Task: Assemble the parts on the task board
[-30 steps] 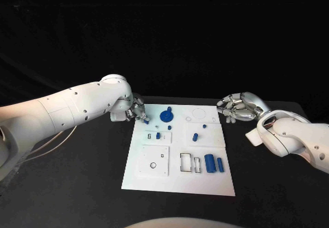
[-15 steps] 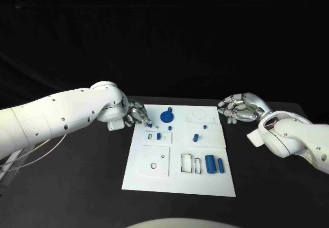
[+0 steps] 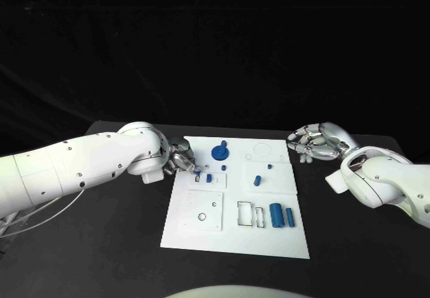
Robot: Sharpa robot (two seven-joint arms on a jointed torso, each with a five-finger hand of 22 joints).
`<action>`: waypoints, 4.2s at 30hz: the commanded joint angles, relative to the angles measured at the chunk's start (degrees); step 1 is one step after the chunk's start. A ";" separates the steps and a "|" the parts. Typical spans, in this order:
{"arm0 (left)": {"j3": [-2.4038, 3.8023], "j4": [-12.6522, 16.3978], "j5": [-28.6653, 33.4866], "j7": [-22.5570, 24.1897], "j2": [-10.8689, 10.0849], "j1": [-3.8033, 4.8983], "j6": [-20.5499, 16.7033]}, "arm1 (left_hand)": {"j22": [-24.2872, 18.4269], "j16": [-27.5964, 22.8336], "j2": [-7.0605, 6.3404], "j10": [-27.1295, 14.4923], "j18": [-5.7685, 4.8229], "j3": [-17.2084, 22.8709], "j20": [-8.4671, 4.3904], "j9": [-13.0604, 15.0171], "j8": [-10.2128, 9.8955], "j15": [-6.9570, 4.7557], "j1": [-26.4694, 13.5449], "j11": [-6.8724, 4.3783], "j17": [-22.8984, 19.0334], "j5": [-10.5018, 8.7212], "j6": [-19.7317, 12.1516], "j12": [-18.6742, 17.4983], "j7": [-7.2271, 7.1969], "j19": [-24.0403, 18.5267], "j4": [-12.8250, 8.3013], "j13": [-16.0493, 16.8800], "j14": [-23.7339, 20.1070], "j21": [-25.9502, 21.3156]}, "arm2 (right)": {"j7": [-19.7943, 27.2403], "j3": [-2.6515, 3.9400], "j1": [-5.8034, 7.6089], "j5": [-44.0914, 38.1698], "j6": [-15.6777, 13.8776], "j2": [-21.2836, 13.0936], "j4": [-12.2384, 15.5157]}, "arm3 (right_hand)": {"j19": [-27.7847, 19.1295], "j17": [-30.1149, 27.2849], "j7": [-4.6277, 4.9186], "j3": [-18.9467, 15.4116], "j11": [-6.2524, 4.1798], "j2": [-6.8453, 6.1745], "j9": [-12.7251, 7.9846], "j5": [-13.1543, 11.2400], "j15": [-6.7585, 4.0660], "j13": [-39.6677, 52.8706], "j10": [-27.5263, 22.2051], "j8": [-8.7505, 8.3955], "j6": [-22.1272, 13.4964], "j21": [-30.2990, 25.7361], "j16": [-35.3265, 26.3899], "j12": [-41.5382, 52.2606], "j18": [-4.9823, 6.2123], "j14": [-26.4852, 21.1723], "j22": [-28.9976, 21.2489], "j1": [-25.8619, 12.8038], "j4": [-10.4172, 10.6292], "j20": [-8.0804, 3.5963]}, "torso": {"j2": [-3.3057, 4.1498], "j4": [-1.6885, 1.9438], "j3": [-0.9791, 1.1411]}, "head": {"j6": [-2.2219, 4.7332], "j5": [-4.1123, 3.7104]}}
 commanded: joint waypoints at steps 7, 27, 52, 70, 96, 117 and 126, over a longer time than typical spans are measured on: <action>0.01 0.65 -6.03 1.50 0.17 -0.76 -0.29 | 0.52 0.49 -0.76 0.85 -0.52 11.01 0.03 -0.07 0.43 -0.36 -0.33 -0.08 6.54 0.39 0.99 0.60 -0.29 0.68 -10.48 0.51 3.82 0.52 | 0.19 -0.01 -0.06 -0.17 0.48 0.00 -0.01 | 0.34 0.11 0.26 0.19 -0.03 -0.37 -0.06 0.36 0.03 -0.09 -0.37 0.39 0.23 -0.33 -0.40 -0.12 0.65 -0.16 -0.09 -0.27 -0.11 -0.02 | 0.08 -0.13 0.06 | -0.05 0.01; 0.00 0.75 -8.39 0.47 0.65 -1.36 3.90 | 1.70 0.80 -1.50 2.03 -0.75 11.90 -0.13 -0.48 0.55 -0.50 -1.00 -0.24 7.03 2.00 1.69 1.39 -0.43 1.24 -11.00 1.92 3.98 1.32 | 0.26 -0.01 -0.17 0.00 0.59 -0.01 -0.07 | 0.41 0.18 0.29 0.08 0.00 -0.36 -0.10 0.58 0.05 -0.19 -0.34 0.45 0.22 -0.45 -0.52 -0.05 0.65 -0.10 -0.19 -0.57 0.06 0.00 | 0.04 -0.07 0.03 | -0.25 0.19; -0.03 0.80 -8.78 -0.04 0.76 -1.65 4.63 | 1.92 0.86 -1.73 2.29 -0.78 12.12 -0.19 -0.64 0.62 -0.55 -1.33 -0.30 7.11 3.17 1.93 1.50 -0.50 1.30 -11.19 2.14 4.00 1.50 | 0.31 -0.01 -0.28 0.05 0.44 -0.06 -0.08 | 0.44 0.22 0.29 0.04 0.01 -0.31 -0.12 0.64 0.07 -0.25 -0.33 0.48 0.22 -0.51 -0.58 -0.01 0.64 -0.07 -0.24 -0.71 0.16 0.00 | 0.06 -0.06 0.06 | -0.17 0.19; -0.02 0.85 -8.03 0.18 1.04 -1.67 4.12 | 2.79 1.15 -2.53 3.59 -0.92 11.94 -0.35 -1.02 0.91 -0.72 -2.36 -0.50 7.57 8.05 2.66 2.62 -0.72 1.63 -11.56 4.20 4.12 2.14 | 0.27 -0.01 -0.31 0.05 0.46 -0.04 -0.10 | 0.44 0.22 0.29 0.04 0.01 -0.31 -0.12 0.64 0.07 -0.25 -0.33 0.48 0.22 -0.51 -0.58 -0.01 0.64 -0.07 -0.24 -0.71 0.16 0.00 | 0.07 -0.09 0.07 | -0.34 0.10; -0.13 -0.61 -6.39 -0.04 2.64 -1.88 3.74 | 3.03 1.25 -1.29 4.64 -0.98 7.97 -0.51 -1.48 1.01 -0.94 -4.36 -0.86 7.67 7.27 3.18 3.16 -1.27 1.59 -9.67 5.44 4.14 2.15 | 0.28 -0.01 -0.32 0.05 0.43 -0.11 -0.01 | 0.52 0.33 0.27 0.00 -0.01 -0.27 -0.20 0.76 0.07 -0.42 -0.40 0.56 0.14 -0.72 -0.79 0.07 0.65 -0.02 -0.40 -0.80 0.17 0.01 | 0.11 -0.10 0.08 | -0.43 -0.12; -0.19 -1.09 -6.19 -1.36 2.43 -2.02 4.00 | 3.26 1.35 -2.91 4.58 -1.10 -7.82 -0.81 -3.48 0.06 -1.21 -10.26 -1.18 7.70 6.93 4.92 3.25 -1.83 1.97 0.20 6.44 4.13 1.95 | 0.32 -0.01 -0.32 0.13 0.31 -0.22 0.02 | 0.55 0.39 0.30 -0.10 0.03 -0.28 -0.24 0.76 0.09 -0.51 -0.45 0.58 0.09 -0.83 -0.90 0.11 0.64 -0.01 -0.48 -1.01 0.29 0.03 | 0.07 -0.09 0.06 | -0.17 -0.25; -0.06 -0.33 -6.16 -1.58 1.36 -2.02 2.67 | 3.47 1.45 -3.43 4.29 -1.14 -14.60 -0.90 -4.08 -0.31 -1.29 -9.74 -1.18 7.83 7.04 5.04 3.04 -1.82 2.21 3.00 6.28 4.16 2.00 | 0.36 -0.01 -0.32 0.14 0.29 -0.31 0.02 | 0.54 0.47 0.38 -0.28 0.11 -0.41 -0.36 0.75 0.16 -0.65 -0.63 0.49 -0.26 -1.05 -1.12 0.14 0.61 -0.10 -0.63 -1.29 0.43 0.07 | 0.10 -0.10 0.05 | -0.11 -0.55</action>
